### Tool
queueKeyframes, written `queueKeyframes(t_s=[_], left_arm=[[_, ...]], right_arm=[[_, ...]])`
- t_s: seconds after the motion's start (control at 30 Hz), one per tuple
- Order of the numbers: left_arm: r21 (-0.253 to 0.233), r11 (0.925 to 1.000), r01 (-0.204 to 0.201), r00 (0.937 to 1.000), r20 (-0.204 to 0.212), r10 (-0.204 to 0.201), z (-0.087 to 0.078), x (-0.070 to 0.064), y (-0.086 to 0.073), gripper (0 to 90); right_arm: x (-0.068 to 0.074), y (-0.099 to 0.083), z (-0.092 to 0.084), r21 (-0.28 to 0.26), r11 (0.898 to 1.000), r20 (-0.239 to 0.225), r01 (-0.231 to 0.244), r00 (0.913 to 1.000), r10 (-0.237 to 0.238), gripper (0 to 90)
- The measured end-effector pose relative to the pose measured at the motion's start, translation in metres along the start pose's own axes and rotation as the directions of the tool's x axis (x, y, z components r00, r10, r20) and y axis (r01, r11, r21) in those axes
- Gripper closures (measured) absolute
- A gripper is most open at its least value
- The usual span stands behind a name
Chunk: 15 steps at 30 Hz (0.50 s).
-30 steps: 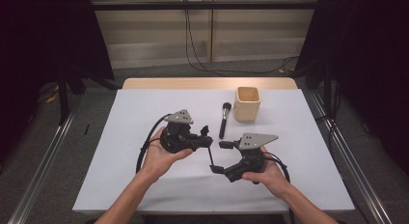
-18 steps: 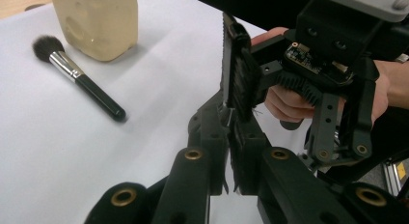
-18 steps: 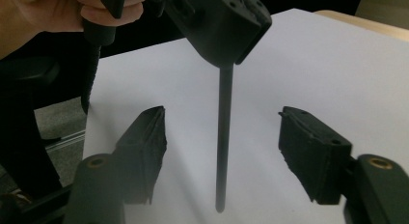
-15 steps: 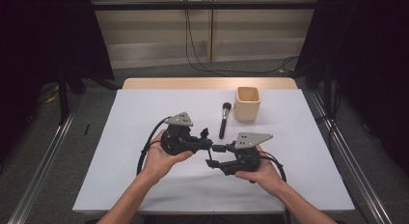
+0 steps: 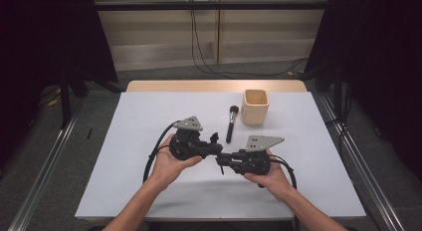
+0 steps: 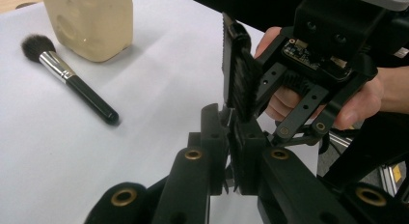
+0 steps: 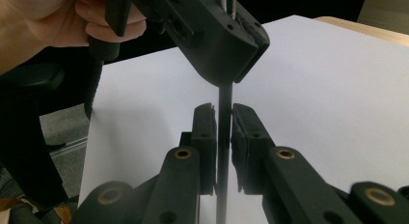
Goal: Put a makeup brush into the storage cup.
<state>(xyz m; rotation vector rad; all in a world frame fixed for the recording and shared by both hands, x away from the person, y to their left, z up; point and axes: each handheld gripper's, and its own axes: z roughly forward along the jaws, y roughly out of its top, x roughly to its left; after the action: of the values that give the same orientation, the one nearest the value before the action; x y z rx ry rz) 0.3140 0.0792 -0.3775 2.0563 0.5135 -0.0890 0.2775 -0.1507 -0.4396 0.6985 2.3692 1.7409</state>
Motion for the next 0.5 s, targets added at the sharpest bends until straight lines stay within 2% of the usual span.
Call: queueKeyframes(t_s=[0.13,0.5], left_arm=[[-0.004,1.0000,0.006,1.0000,0.004,-0.006,0.0010,-0.0008,-0.0007,85.5],[-0.011,0.9999,0.004,1.0000,-0.003,-0.004,0.0032,-0.0001,-0.0019,85.2]], right_arm=[[-0.0003,-0.0002,0.0003,-0.002,1.000,-0.006,-0.001,1.0000,0.001,85.0],[-0.0017,-0.0002,-0.0003,0.013,1.000,0.000,0.008,1.0000,-0.008,85.8]])
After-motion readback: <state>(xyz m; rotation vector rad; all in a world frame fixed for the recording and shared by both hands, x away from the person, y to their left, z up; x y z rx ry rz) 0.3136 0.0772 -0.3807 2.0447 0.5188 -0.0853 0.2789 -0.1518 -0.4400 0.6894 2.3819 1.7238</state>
